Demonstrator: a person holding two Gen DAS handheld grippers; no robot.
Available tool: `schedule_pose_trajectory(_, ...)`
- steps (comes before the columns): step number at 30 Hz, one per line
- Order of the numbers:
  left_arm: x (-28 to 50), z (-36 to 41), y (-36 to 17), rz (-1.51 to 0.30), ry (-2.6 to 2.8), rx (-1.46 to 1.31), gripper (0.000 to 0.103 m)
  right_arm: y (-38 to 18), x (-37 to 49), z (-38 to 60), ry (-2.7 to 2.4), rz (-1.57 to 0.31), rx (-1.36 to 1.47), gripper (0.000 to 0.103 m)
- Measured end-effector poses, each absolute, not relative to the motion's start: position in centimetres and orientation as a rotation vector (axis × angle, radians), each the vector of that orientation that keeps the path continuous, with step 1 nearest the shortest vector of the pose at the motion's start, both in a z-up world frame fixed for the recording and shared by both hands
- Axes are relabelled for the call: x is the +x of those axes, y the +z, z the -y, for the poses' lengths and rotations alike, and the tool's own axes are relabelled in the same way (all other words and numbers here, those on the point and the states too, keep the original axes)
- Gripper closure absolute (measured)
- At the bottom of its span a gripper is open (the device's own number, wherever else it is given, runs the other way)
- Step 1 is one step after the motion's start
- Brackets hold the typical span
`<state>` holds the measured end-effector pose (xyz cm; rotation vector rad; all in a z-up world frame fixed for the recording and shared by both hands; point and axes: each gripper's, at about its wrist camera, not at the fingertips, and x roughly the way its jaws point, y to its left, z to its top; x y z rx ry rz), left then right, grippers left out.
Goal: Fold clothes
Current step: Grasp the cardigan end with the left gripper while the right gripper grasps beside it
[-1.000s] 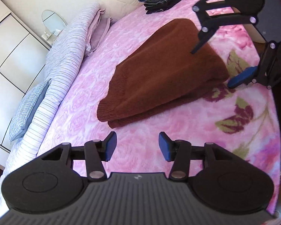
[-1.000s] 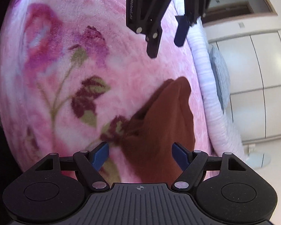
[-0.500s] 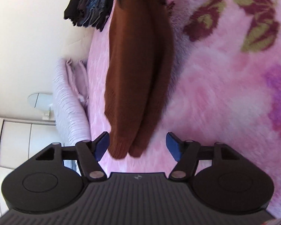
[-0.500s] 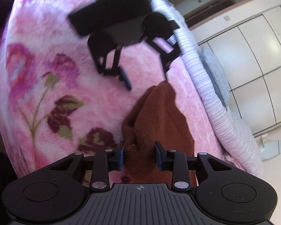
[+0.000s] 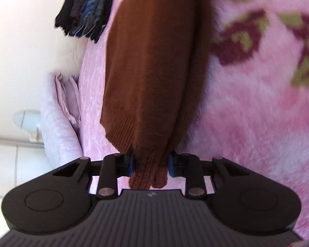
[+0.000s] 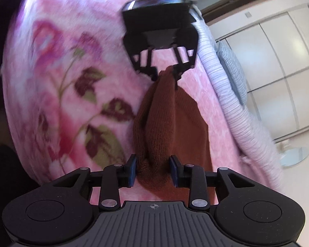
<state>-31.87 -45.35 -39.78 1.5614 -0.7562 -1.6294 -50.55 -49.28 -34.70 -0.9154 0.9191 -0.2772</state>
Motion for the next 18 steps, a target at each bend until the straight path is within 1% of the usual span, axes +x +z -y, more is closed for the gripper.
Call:
schedule_pose_trajectory(4, -31.9, 45.4, -38.2, 0.664, -1.655, 1.521, 0.079, -36.5, -49.3, 47.6, -0.315, -0.912, -0.942, 0.063)
schedule_pose_trajectory(9, -32.5, 45.2, -37.4, 0.642, -1.650, 1.521, 0.079, -39.8, -46.9, 47.5, -0.370, -0.984, -1.119, 0.063)
schedule_pose_trajectory(12, -32.3, 45.1, -37.1, 0.631, -1.639, 1.496, 0.080, -38.9, -46.9, 48.5, -0.367, -0.978, -1.044, 0.064)
schedule_pose_trajectory(14, -32.2, 44.6, -36.9, 0.634, -1.621, 1.484, 0.080, -37.7, -46.9, 49.3, -0.356, -0.970, -0.997, 0.072)
schedule_pose_trajectory(15, -32.1, 44.6, -36.6, 0.636, -1.606, 1.473, 0.081, -36.9, -46.9, 49.7, -0.354, -0.959, -0.991, 0.074)
schedule_pose_trajectory(18, -31.4, 44.3, -35.3, 0.658, -1.526, 1.459, 0.081, -34.1, -46.2, 50.7, -0.370, -0.891, -1.041, 0.075)
